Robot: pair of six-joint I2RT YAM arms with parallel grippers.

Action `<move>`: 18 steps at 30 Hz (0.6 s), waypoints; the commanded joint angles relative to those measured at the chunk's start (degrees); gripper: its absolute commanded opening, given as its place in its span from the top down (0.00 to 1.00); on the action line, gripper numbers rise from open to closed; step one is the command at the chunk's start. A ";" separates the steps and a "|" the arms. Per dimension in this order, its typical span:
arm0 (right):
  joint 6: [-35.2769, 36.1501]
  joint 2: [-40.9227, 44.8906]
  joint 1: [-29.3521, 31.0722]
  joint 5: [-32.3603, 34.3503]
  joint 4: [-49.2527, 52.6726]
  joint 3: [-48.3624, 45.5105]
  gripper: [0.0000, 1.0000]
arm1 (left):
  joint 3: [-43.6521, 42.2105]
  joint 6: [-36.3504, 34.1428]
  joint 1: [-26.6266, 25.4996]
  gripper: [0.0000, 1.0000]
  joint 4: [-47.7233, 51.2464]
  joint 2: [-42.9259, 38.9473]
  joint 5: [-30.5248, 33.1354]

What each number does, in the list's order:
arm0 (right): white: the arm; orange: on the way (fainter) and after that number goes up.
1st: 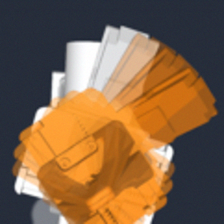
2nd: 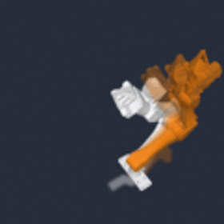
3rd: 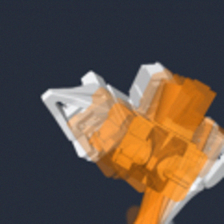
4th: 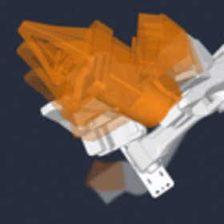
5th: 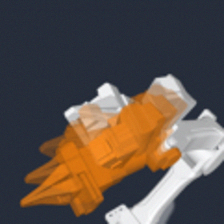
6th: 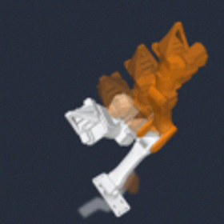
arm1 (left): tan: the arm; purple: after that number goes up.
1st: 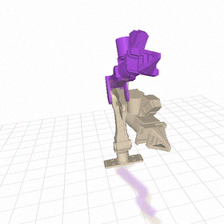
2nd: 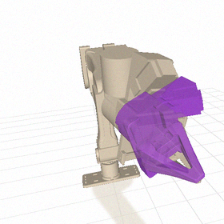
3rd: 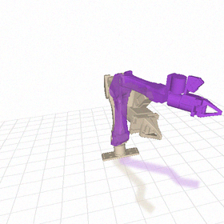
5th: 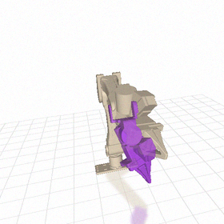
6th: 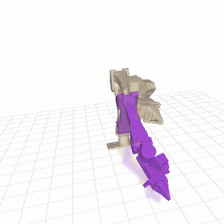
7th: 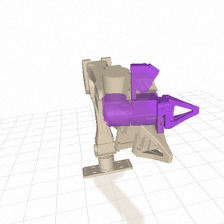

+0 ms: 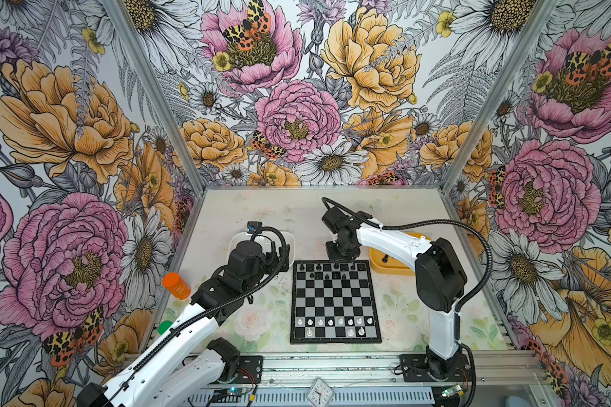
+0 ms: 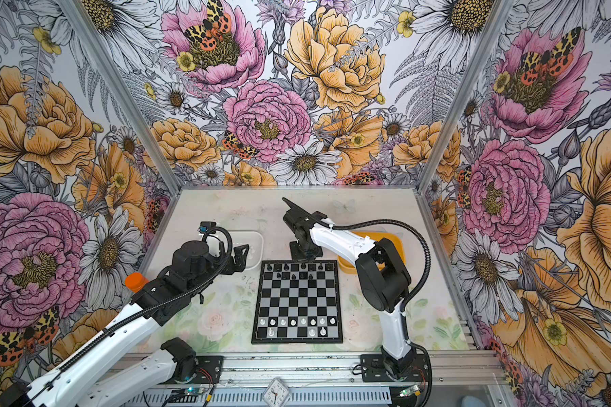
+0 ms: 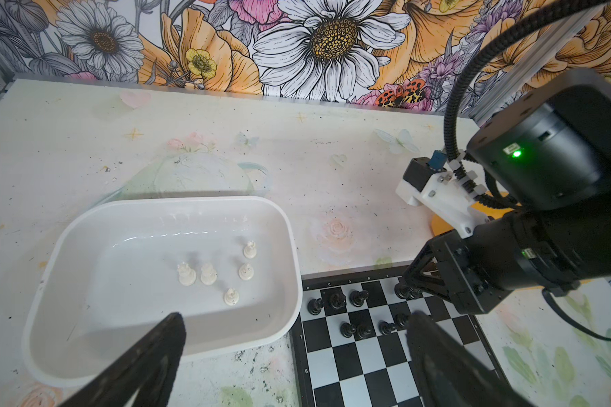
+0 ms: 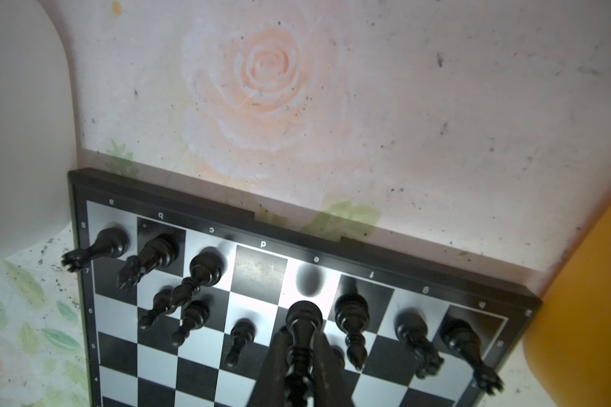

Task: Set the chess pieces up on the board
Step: 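Set the king on the far row with the right gripper while the left arm advances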

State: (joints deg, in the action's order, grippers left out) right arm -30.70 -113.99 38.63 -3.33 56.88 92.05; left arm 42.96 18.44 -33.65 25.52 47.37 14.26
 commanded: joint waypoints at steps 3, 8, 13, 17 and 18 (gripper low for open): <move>-1.03 -1.36 0.40 0.14 -1.67 -0.61 0.87 | 2.02 -1.53 -0.39 0.01 -0.12 0.07 -0.38; -1.03 -2.01 0.42 0.34 -2.30 -0.35 0.87 | 2.33 -1.91 -0.24 0.01 -0.01 0.22 -0.29; -0.77 -2.48 0.39 0.41 -2.30 -0.30 0.86 | 2.34 -2.00 -0.19 0.01 0.02 0.26 -0.29; -0.68 -2.59 0.39 0.57 -2.30 -0.32 0.85 | 2.32 -1.89 -0.25 0.01 0.01 0.26 -0.20; -0.68 -2.48 0.39 0.54 -2.30 -0.23 0.84 | 2.33 -1.76 -0.19 0.01 -0.01 0.18 -0.09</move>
State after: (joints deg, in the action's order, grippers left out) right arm -31.07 -115.63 38.72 -3.29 55.33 91.55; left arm 43.29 17.43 -33.65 25.52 47.42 14.28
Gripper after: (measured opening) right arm 0.155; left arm 0.989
